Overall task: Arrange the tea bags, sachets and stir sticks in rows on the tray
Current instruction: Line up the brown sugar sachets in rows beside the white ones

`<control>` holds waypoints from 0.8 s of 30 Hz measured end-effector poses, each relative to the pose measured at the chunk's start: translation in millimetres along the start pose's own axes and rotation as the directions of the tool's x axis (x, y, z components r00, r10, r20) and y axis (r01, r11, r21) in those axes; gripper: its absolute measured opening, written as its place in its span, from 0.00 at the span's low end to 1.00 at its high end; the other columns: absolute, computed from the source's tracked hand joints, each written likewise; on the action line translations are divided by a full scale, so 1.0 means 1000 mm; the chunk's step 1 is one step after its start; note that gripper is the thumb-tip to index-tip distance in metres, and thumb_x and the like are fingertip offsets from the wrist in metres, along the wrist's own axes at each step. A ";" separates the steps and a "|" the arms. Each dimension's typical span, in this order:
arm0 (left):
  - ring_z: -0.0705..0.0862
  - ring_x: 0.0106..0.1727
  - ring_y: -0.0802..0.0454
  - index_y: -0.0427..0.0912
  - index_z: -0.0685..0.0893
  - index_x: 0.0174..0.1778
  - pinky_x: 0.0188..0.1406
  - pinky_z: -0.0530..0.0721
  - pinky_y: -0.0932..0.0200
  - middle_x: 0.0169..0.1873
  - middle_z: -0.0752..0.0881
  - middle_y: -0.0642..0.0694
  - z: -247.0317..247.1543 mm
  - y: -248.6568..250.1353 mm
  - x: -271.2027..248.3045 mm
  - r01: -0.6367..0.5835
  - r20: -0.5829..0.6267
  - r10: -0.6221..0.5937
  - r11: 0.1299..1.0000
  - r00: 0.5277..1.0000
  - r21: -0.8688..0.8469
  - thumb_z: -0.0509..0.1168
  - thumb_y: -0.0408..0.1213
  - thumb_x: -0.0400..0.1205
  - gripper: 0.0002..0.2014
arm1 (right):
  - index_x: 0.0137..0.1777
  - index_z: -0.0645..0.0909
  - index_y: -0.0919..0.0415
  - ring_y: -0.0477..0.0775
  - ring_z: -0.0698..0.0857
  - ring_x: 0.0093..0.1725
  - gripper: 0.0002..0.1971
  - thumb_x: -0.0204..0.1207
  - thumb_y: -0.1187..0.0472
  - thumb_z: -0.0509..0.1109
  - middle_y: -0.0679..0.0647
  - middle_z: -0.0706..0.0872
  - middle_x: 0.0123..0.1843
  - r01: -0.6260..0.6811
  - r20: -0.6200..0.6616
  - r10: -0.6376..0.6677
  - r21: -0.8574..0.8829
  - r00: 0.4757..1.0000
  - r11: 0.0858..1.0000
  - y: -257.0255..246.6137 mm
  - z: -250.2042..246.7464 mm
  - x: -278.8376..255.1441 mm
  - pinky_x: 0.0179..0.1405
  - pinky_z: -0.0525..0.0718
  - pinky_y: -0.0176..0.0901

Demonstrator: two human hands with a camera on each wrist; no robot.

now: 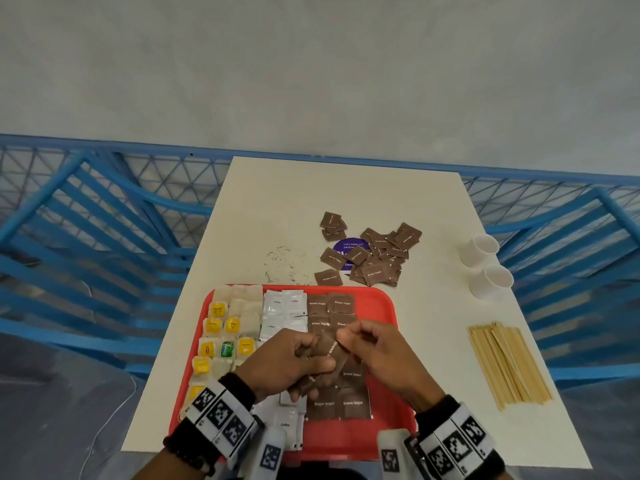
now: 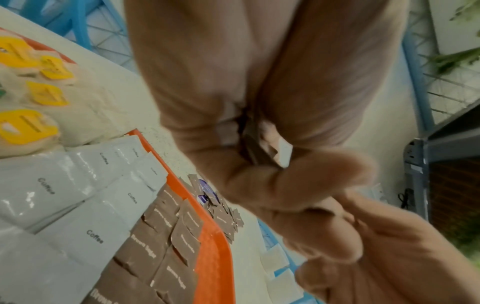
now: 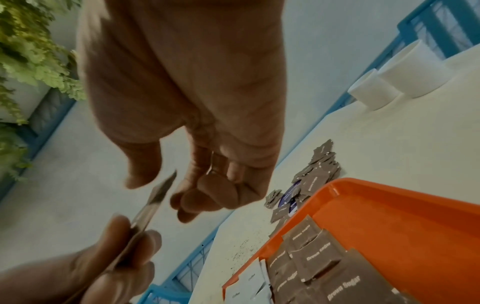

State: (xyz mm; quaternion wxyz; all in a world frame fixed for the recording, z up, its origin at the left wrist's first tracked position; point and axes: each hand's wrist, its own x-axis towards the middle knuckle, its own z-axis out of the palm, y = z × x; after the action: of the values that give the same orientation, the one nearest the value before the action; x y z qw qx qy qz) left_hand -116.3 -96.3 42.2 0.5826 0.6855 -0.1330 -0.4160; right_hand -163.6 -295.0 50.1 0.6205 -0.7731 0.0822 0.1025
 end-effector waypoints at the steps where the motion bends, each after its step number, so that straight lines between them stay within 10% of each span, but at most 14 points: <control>1: 0.86 0.26 0.48 0.42 0.87 0.43 0.18 0.77 0.61 0.34 0.90 0.38 0.003 0.001 -0.001 0.004 0.005 -0.004 1.000 1.000 0.020 0.72 0.37 0.83 0.04 | 0.43 0.88 0.55 0.52 0.88 0.40 0.08 0.79 0.51 0.74 0.55 0.91 0.41 0.033 -0.001 -0.033 -0.020 0.999 0.999 -0.002 0.003 -0.001 0.45 0.86 0.49; 6: 0.86 0.24 0.51 0.38 0.87 0.43 0.16 0.76 0.63 0.33 0.91 0.41 0.012 0.003 -0.008 0.015 -0.026 -0.014 1.000 1.000 0.017 0.75 0.36 0.80 0.05 | 0.40 0.89 0.58 0.65 0.90 0.42 0.12 0.81 0.52 0.72 0.56 0.92 0.40 0.061 -0.123 -0.057 0.032 0.991 0.998 -0.005 0.016 -0.001 0.49 0.89 0.62; 14: 0.84 0.23 0.51 0.37 0.88 0.45 0.16 0.76 0.63 0.30 0.89 0.34 0.019 -0.003 -0.016 0.030 -0.069 -0.026 0.997 0.997 0.069 0.76 0.35 0.79 0.05 | 0.50 0.91 0.56 0.50 0.92 0.43 0.05 0.79 0.58 0.74 0.51 0.94 0.43 0.034 -0.086 -0.026 0.089 0.996 0.996 0.000 0.013 -0.018 0.46 0.88 0.43; 20: 0.81 0.20 0.52 0.42 0.89 0.48 0.18 0.74 0.65 0.27 0.88 0.42 -0.011 0.011 -0.022 0.022 -0.108 0.004 0.972 0.994 0.236 0.76 0.42 0.79 0.08 | 0.39 0.87 0.49 0.34 0.82 0.29 0.05 0.75 0.59 0.79 0.40 0.87 0.29 0.087 0.302 0.015 -0.322 0.953 0.943 -0.010 -0.004 -0.009 0.33 0.77 0.28; 24: 0.80 0.19 0.60 0.36 0.89 0.43 0.20 0.76 0.66 0.27 0.87 0.47 -0.007 0.010 -0.015 0.007 -0.110 0.025 0.961 0.994 0.278 0.72 0.38 0.82 0.08 | 0.36 0.86 0.62 0.41 0.80 0.27 0.12 0.70 0.55 0.82 0.48 0.85 0.27 0.128 0.298 -0.010 -0.379 0.954 0.917 -0.011 0.002 0.001 0.30 0.76 0.34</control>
State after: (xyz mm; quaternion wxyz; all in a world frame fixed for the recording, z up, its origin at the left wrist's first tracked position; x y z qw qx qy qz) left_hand -118.0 -84.2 57.5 0.4892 0.7822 -0.1601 -0.3510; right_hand -160.3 -291.1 60.2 0.4608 -0.8609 -0.0595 0.2073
